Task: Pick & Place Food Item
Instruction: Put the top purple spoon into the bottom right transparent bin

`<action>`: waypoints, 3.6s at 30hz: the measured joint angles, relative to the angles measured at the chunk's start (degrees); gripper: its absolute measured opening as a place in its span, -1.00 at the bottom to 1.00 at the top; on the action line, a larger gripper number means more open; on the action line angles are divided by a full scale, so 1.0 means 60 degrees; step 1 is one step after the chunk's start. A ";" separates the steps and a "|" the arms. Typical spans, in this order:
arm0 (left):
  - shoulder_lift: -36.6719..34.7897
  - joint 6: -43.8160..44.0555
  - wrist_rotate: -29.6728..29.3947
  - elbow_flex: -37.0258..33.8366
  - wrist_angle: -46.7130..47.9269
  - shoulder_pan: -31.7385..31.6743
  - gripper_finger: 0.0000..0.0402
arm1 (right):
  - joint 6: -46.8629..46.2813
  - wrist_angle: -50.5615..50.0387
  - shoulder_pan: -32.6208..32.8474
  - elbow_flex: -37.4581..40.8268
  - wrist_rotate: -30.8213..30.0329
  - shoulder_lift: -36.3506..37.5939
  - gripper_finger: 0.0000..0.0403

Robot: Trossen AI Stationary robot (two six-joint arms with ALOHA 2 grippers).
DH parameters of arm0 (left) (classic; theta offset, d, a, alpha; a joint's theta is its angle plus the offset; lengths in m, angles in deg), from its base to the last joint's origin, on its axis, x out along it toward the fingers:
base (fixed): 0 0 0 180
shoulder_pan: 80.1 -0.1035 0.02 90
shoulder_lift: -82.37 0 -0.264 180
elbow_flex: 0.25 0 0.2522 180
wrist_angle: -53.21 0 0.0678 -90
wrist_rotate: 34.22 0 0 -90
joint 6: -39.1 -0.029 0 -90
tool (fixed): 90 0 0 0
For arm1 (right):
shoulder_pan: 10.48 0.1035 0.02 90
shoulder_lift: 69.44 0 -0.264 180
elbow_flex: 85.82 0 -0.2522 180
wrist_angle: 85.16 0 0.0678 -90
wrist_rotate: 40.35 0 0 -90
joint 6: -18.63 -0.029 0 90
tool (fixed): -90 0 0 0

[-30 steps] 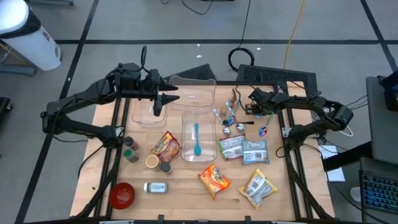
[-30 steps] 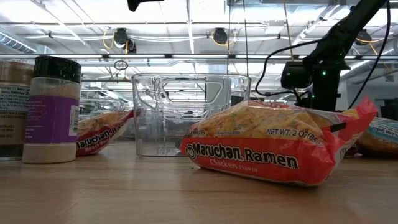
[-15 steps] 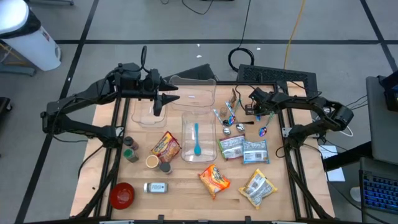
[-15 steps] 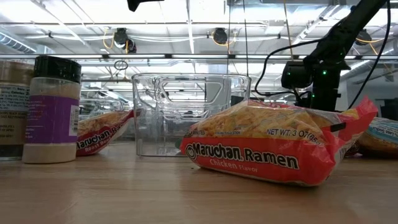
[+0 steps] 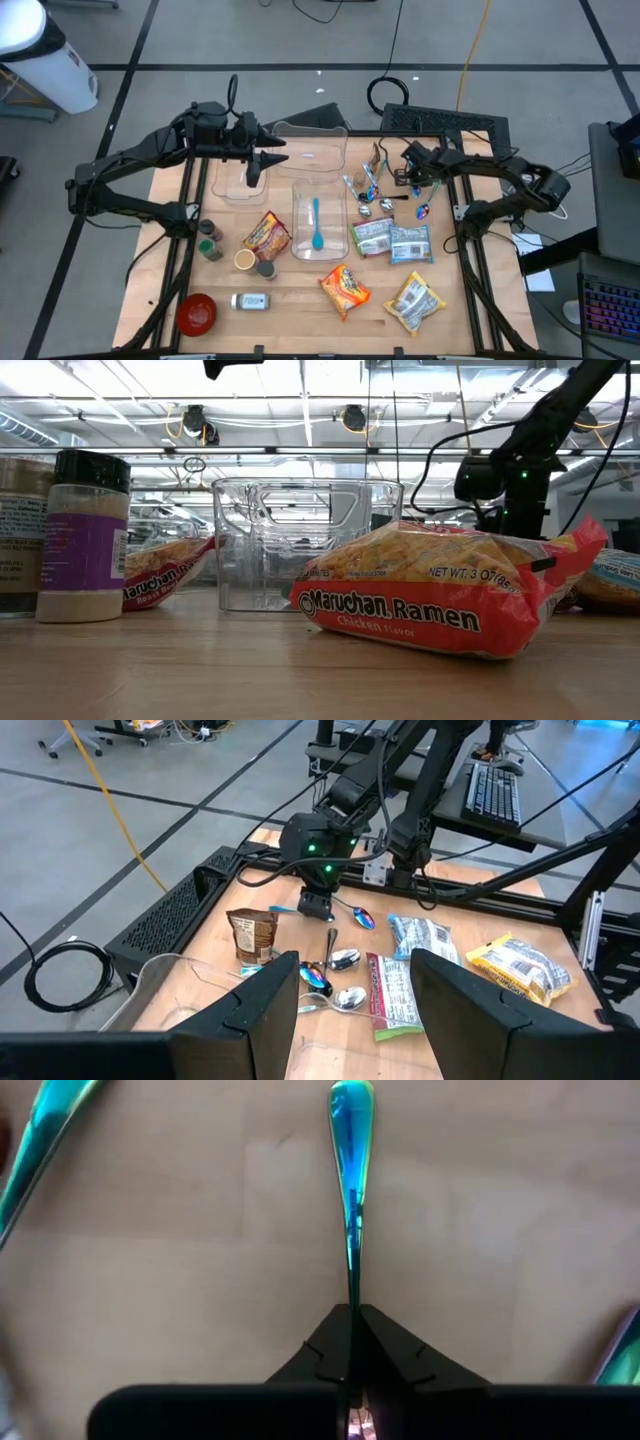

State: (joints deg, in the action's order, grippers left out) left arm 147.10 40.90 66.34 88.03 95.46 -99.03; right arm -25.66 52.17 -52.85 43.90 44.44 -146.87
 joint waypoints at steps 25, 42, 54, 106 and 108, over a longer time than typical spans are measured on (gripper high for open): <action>0.0000 0.0463 -0.0001 0.0000 0.0004 0.0000 -0.01 | -0.0481 0.1068 0.0020 -0.0007 0.0170 0.3894 -1.00; 0.0300 0.0813 0.0206 0.0015 -0.0818 -0.0007 -0.01 | -0.0790 0.6433 0.1997 -0.0025 0.1164 0.4815 -1.00; 0.2529 0.2073 0.2834 0.0011 -0.2457 -0.0149 -0.02 | -0.0022 0.9597 0.4671 -0.0028 0.0066 0.2967 -1.00; 0.4772 0.3158 0.1624 0.0004 -0.5830 0.0317 -0.81 | 0.0570 1.1117 0.6384 -0.0455 -0.0299 0.0921 -1.00; 0.4772 0.3300 0.1653 0.0005 -0.5784 0.0321 -0.81 | 0.0543 1.1098 0.6382 -0.0455 -0.0170 0.0921 -1.00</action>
State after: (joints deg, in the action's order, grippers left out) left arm 175.73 60.70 76.25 88.06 60.76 -97.11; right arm -22.40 118.75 -14.55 41.18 43.42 -141.34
